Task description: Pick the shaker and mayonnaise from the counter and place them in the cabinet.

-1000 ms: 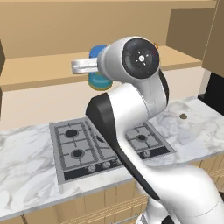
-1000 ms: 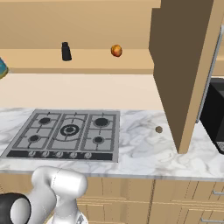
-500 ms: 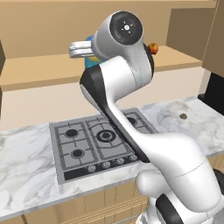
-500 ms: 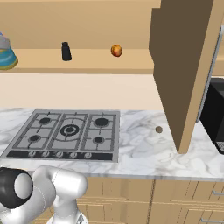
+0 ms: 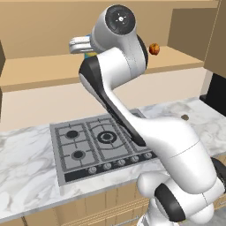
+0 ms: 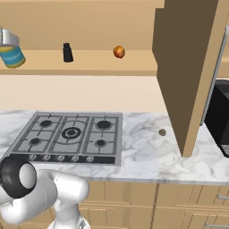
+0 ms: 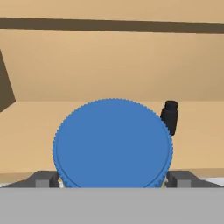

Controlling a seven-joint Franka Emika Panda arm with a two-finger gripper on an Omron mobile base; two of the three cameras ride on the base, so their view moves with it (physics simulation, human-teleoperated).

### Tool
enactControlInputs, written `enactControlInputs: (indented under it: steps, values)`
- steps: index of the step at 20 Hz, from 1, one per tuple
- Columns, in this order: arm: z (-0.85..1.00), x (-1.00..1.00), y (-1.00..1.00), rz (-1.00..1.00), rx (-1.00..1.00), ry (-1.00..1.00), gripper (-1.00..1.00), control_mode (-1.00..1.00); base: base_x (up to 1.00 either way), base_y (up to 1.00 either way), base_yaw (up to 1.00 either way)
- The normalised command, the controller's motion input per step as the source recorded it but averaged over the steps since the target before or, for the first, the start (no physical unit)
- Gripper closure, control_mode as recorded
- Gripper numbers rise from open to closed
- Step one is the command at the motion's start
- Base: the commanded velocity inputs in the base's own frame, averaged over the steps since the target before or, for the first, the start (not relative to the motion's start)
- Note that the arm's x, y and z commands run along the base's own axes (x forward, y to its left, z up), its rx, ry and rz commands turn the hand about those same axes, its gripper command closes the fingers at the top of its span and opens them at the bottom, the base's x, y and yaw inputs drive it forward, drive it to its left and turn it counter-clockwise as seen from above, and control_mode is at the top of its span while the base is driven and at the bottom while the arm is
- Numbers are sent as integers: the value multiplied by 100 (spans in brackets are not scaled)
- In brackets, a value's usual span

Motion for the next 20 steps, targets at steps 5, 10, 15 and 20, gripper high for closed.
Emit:
enactControlInputs:
  steps: [5,10,15,20]
  values:
    - [-8,11,0,1,-1,0,100,-100,0,0,0]
    - [0,1,0,0,0,0,100,-100,0,0,0]
    - [0,14,0,0,0,-1,100,-100,0,0,0]
    - [0,27,-1,1,0,1,100,-100,0,0,0]
